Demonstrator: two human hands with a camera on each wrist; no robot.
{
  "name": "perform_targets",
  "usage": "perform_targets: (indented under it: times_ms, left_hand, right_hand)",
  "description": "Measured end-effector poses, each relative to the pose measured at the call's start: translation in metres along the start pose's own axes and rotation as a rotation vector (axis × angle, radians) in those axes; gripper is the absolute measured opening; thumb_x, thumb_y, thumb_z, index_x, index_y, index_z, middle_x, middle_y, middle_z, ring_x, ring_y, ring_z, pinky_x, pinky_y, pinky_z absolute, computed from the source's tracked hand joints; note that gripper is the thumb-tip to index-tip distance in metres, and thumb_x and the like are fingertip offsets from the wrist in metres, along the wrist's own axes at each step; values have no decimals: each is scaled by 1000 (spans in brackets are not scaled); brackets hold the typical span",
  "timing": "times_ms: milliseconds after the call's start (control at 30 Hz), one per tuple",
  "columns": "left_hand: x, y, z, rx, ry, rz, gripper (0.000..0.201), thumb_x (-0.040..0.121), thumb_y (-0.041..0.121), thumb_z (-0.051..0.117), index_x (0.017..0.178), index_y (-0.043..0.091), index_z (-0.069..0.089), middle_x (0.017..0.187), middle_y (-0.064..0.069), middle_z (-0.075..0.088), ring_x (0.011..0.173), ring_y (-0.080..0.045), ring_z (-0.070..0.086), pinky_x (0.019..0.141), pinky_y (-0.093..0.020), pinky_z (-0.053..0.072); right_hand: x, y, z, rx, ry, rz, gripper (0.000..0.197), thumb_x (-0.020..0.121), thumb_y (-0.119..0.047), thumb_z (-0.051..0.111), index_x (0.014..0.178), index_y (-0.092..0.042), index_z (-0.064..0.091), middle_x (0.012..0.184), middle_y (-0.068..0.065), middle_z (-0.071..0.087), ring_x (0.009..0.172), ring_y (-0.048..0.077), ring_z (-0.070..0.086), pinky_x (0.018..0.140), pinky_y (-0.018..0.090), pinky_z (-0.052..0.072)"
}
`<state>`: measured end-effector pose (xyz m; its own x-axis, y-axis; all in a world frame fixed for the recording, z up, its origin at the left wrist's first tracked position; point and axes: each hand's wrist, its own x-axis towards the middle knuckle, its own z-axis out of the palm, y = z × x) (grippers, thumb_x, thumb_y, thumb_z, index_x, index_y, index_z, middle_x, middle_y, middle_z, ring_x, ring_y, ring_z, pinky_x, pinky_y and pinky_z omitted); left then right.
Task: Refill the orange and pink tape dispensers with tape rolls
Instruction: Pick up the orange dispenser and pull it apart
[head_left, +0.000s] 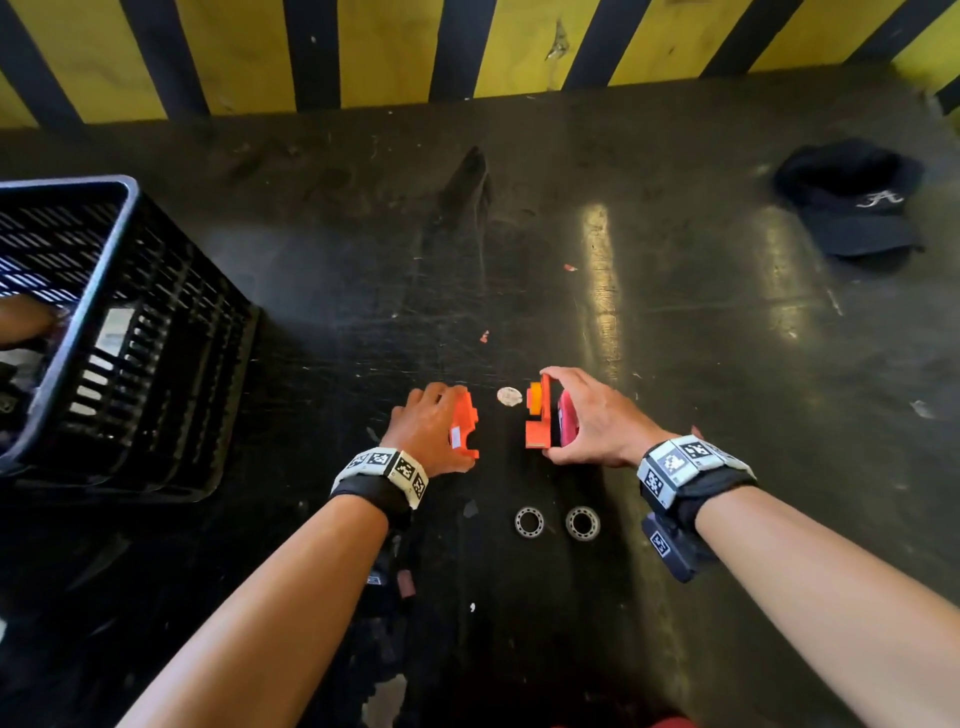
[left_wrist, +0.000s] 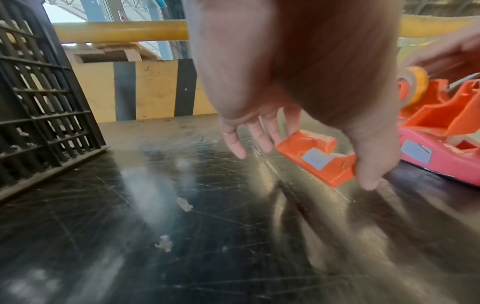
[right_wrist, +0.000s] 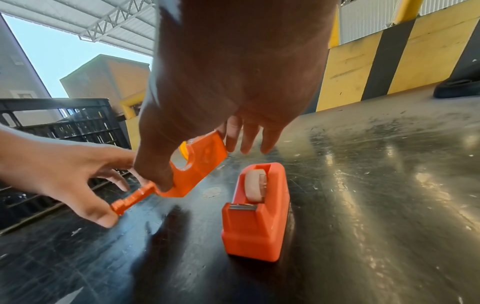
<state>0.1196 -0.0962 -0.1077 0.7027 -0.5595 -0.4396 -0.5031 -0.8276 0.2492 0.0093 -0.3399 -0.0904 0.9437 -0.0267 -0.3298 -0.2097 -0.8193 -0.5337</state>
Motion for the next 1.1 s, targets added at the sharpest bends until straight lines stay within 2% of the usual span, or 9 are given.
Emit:
perform_targets:
  times_ms: [200,267,367,533,733,800,900,1000,1100]
  left_hand:
    - [5,15,7,34,-125,-102,120,70,53,86,161,27,14,166,-8,18,153,-35,21,117,-60,32]
    - [5,20,3,-83,-21,-34,101,79,51,81,159,28,25,165,-5,25,151,-32,28,117,-56,36]
    - [2,34,-12,-373,120,127,58,92,43,71,144,28,52,147,0,54,131,-18,57,105,-36,50]
    - [-4,54,-26,-604,-42,170,45,96,27,70,138,20,57,128,0,71,114,-12,69,102,-34,57]
    - [-21,39,-20,-719,111,63,35,94,27,72,128,24,63,113,6,73,98,-3,70,82,-16,56]
    - [-33,28,-10,-634,145,13,35,90,28,75,124,27,65,110,6,71,97,-7,70,79,-20,57]
    - [-54,15,26,-372,35,-6,43,83,25,80,124,28,66,119,-1,68,107,-20,69,94,-35,58]
    - [-71,14,54,-235,-89,-72,58,82,30,80,135,29,56,129,-3,61,114,-25,66,98,-41,56]
    - [-77,17,63,-106,-50,-97,63,86,37,76,142,30,48,134,0,56,118,-25,65,95,-41,56]
  right_hand:
    - [-2,-1,10,36,-30,9,110,65,-43,87,155,-28,25,150,-2,47,133,28,49,105,42,47]
    - [-3,-1,11,47,-34,14,109,65,-42,86,153,-29,24,139,-1,54,129,28,49,100,39,48]
    - [-6,-2,11,75,-11,8,108,69,-40,87,156,-27,25,138,1,56,131,28,47,97,33,41]
    - [-11,-13,14,110,-15,-6,108,73,-37,88,158,-28,23,144,3,54,134,25,45,95,30,39]
    - [-15,-11,11,109,-2,16,110,71,-41,86,158,-28,20,141,5,55,128,27,50,96,32,42]
    - [-18,-8,8,99,-3,49,111,69,-41,86,157,-30,19,130,8,58,114,29,60,96,37,49]
    - [-23,-7,9,99,-13,64,108,68,-42,86,152,-33,20,118,8,58,99,29,65,92,42,55]
    - [-29,-9,16,99,-24,42,106,69,-40,85,153,-30,21,122,4,57,102,27,64,94,41,54]
    - [-32,-9,22,94,-28,16,106,69,-40,85,153,-30,21,129,5,57,110,27,61,95,37,51]
